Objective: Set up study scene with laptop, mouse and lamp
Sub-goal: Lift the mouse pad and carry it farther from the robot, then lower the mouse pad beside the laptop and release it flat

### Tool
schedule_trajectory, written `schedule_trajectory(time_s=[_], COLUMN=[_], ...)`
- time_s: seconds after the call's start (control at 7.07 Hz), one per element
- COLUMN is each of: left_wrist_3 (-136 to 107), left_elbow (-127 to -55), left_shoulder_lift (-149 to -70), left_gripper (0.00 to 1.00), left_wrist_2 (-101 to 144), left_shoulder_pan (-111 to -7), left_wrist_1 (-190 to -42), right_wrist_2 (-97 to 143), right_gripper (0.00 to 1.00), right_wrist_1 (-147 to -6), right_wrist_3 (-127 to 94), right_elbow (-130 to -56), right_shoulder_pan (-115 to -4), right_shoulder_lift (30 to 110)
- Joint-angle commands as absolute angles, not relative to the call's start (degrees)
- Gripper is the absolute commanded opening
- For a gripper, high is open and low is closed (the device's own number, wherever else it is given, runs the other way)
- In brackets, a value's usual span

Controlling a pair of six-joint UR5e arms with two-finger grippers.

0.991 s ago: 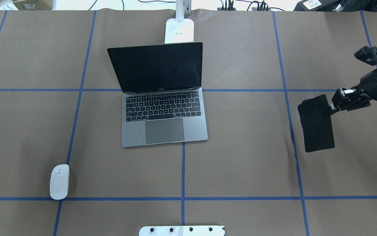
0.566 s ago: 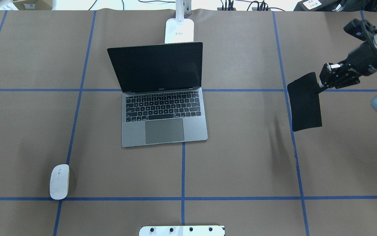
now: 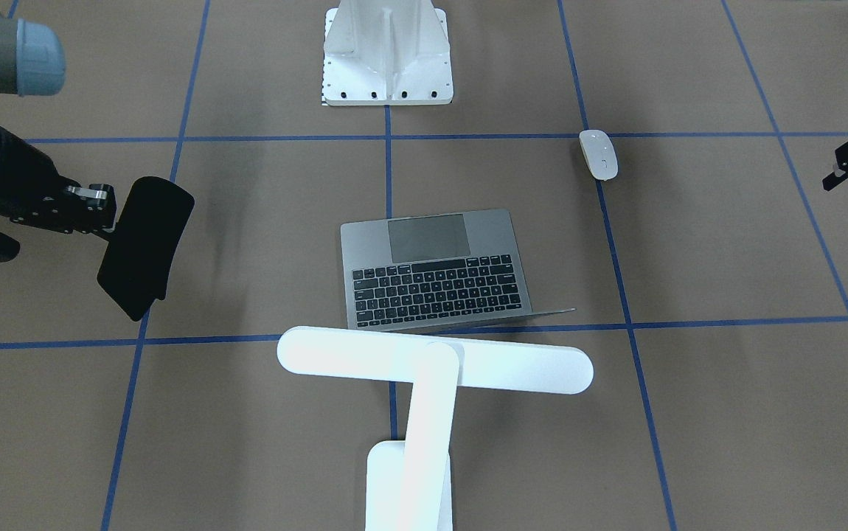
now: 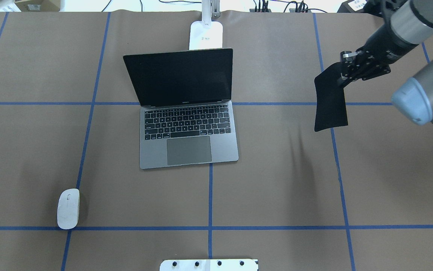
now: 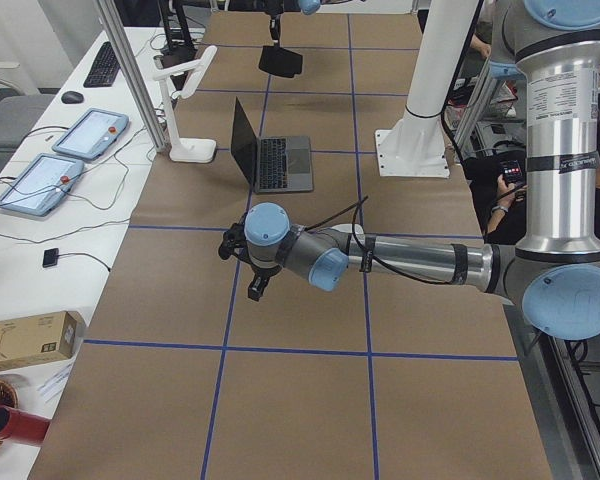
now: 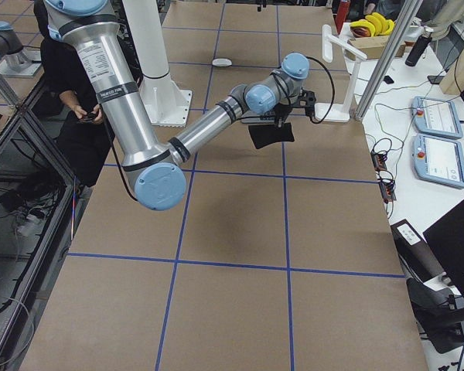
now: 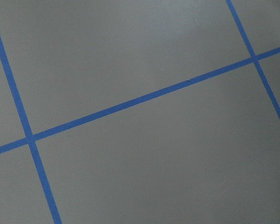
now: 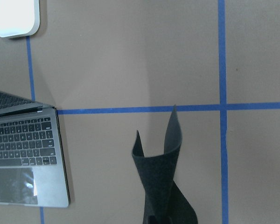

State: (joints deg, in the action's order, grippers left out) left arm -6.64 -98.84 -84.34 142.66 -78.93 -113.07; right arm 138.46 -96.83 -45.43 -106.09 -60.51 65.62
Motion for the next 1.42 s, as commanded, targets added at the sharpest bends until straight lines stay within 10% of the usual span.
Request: schedule_trajectory(time_s=[0.0, 1.27], left_wrist_3=[-6.5, -6.2], left_elbow=[-98.2, -96.8], left_shoulder_lift=[-84.3, -84.3], left_gripper=[1.0, 1.0], left_wrist_2=[142.9, 142.8], left_shoulder_pan=[-79.0, -79.0], left_wrist_1=[-113.2, -115.3], right_wrist_2=[129.8, 132.9], right_gripper=[0.1, 0.11], right_wrist_1=[-115.7, -114.4], right_wrist_3=[-38.4, -36.0], right_elbow=[-107.6, -104.9], right_shoulder_pan=[-55.7, -51.8], right_shoulder_lift=[58.1, 56.6])
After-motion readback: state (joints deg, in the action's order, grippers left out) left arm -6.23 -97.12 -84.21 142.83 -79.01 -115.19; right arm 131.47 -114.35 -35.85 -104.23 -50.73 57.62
